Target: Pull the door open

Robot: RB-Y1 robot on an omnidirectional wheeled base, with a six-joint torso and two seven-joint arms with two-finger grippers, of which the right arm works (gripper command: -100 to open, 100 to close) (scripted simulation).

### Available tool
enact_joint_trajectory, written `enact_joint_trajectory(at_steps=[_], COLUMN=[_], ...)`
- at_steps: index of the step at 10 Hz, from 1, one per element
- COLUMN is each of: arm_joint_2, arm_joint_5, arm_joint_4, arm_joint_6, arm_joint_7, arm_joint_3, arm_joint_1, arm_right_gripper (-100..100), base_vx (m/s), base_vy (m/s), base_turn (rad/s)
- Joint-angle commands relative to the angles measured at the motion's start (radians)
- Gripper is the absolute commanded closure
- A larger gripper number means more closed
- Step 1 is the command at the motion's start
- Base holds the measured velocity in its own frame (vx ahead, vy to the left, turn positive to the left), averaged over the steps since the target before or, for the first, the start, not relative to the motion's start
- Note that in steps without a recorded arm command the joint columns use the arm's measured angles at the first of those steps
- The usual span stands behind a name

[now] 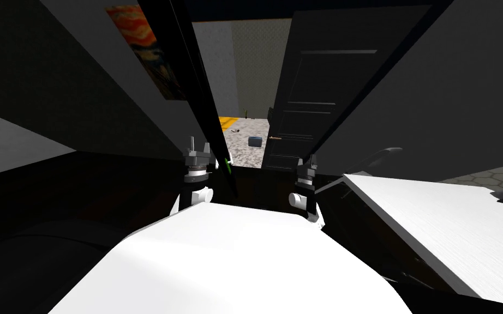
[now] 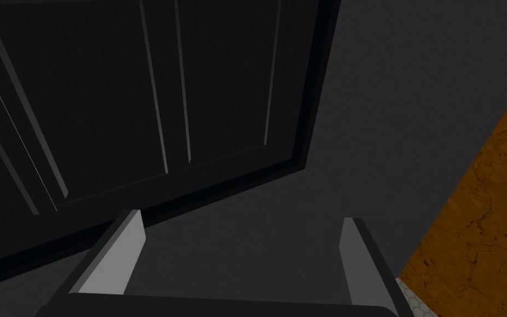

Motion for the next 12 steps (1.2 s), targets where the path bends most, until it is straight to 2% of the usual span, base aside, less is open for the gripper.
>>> enact_joint_trajectory(at_steps=[1, 3, 4, 7, 8, 9, 10, 12], arm_joint_2=[-0.006, -0.024, -0.024, -0.052, -0.052, -0.062, -0.062, -0.081], arm_joint_5=[-0.012, -0.05, -0.05, -0.111, -0.111, -0.132, -0.132, -0.174], arm_joint_4=[0.039, 0.105, 0.119, 0.229, 0.244, 0.281, 0.287, 0.358], arm_joint_6=[-0.003, -0.003, -0.003, -0.003, -0.003, -0.003, -0.003, -0.003], arm_joint_7=[0.008, 0.031, 0.031, 0.069, 0.069, 0.082, 0.082, 0.108], arm_joint_3=[-0.002, -0.006, -0.006, -0.012, -0.012, -0.014, -0.014, -0.018], arm_joint_1=[-0.016, -0.058, -0.058, -0.124, -0.124, -0.146, -0.146, -0.192], arm_right_gripper=[-100, -100, -100, -100, -100, -100, -100, -100], base_vx=[0.05, 0.062, 0.053, 0.068, 0.061, 0.051, 0.039, 0.053], base_vy=[-0.033, -0.032, -0.029, -0.051, -0.046, -0.031, -0.023, -0.031], base_turn=[0.06, 0.123, 0.093, 0.16, 0.09, 0.112, 0.064, 0.151])
